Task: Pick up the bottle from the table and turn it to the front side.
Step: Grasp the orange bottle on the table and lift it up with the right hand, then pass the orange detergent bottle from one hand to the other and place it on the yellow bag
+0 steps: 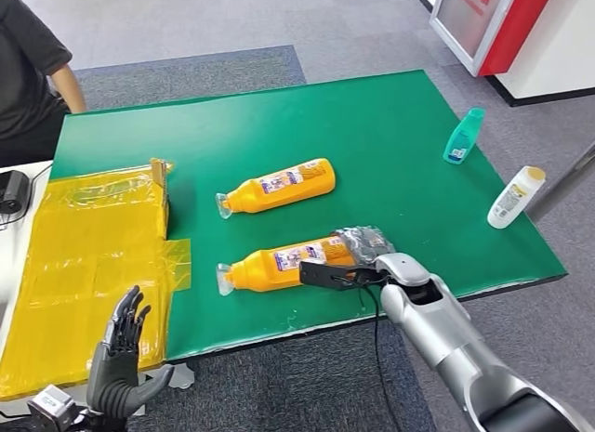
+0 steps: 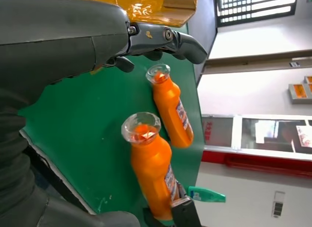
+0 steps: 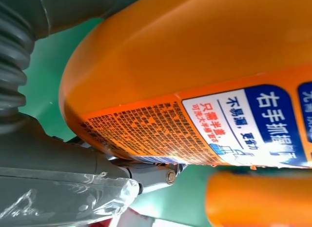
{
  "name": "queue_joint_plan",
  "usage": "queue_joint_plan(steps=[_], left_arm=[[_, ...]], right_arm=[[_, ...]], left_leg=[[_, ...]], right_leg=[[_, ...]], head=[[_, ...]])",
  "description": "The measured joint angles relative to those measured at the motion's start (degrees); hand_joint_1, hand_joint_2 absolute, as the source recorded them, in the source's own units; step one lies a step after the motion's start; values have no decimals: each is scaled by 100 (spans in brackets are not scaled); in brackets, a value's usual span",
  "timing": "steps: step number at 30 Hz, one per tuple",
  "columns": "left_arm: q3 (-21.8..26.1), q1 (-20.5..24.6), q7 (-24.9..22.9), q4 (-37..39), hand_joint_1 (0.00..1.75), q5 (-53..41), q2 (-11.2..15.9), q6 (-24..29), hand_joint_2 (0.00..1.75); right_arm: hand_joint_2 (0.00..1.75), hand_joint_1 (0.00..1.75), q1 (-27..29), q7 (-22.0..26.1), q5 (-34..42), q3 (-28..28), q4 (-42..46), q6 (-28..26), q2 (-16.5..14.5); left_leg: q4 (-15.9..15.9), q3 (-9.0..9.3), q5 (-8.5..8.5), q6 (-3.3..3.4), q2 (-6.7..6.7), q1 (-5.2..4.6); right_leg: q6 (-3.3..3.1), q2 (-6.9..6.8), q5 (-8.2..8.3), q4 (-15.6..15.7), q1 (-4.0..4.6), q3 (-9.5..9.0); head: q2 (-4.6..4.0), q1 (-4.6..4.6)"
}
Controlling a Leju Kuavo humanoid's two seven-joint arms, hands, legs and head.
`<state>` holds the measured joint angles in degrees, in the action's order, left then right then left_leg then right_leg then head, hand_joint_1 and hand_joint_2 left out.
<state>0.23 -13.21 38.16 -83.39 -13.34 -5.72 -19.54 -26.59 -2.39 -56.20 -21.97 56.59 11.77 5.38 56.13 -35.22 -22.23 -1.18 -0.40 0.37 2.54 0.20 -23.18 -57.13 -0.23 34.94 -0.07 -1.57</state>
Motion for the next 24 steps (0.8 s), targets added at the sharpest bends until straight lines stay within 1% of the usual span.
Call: queue_joint_plan(steps=[3, 5, 8, 11, 14, 17, 21, 24], left_arm=[[131, -95, -34, -51, 0, -39, -105, -154, 175], [261, -170, -137, -79, 0, -35, -213, -351, 175], [468, -248, -375, -91, 0, 92, -402, -732, 175], [626, -283, -597, -89, 0, 331, -568, -1064, 175], [711, -274, -802, -87, 0, 667, -685, -1341, 175], [722, -230, -974, -84, 0, 940, -737, -1553, 175], [708, -168, -1068, -84, 0, 1039, -772, -1599, 175], [599, -139, -1146, -90, 0, 1043, -759, -1513, 175]], right_arm=[[175, 175, 467, 101, 377, 126, 740, -256, -38], [175, 175, 854, 170, 612, 256, 1298, -410, -138], [175, 175, 1377, 311, 842, 387, 2021, -539, -388], [175, 175, 1731, 457, 930, 415, 2470, -649, -651], [175, 175, 1972, 612, 1008, 411, 2647, -745, -884], [175, 175, 2114, 781, 976, 375, 2642, -885, -1085], [175, 175, 2180, 861, 893, 309, 2554, -1025, -1267], [175, 175, 2149, 834, 726, 262, 2411, -1106, -1357]], left_leg=[[0, -4, -2, -1, -5, 1], [0, -6, -6, -5, -7, 1], [0, -6, -11, -6, -7, 0], [-1, -6, -13, -6, -7, 1], [-1, -5, -13, -9, -7, 1], [-1, -4, -11, -10, -7, 1], [-1, -4, -10, -11, -7, 1], [-1, -4, -8, -9, -6, 1]], right_leg=[[-1, -6, -5, 0, 2, -2], [-3, -5, -7, -1, 2, -1], [-7, -6, -13, 0, 2, 1], [-9, -6, -16, 0, 2, 1], [-10, -5, -15, 0, 3, 1], [-10, -5, -14, -1, 3, 1], [-10, -5, -12, -1, 3, 1], [-10, -5, -12, -1, 3, 0]], head=[[0, -2], [0, -2], [0, -2], [0, -2], [0, -1], [0, -2], [0, -2], [0, -2]])
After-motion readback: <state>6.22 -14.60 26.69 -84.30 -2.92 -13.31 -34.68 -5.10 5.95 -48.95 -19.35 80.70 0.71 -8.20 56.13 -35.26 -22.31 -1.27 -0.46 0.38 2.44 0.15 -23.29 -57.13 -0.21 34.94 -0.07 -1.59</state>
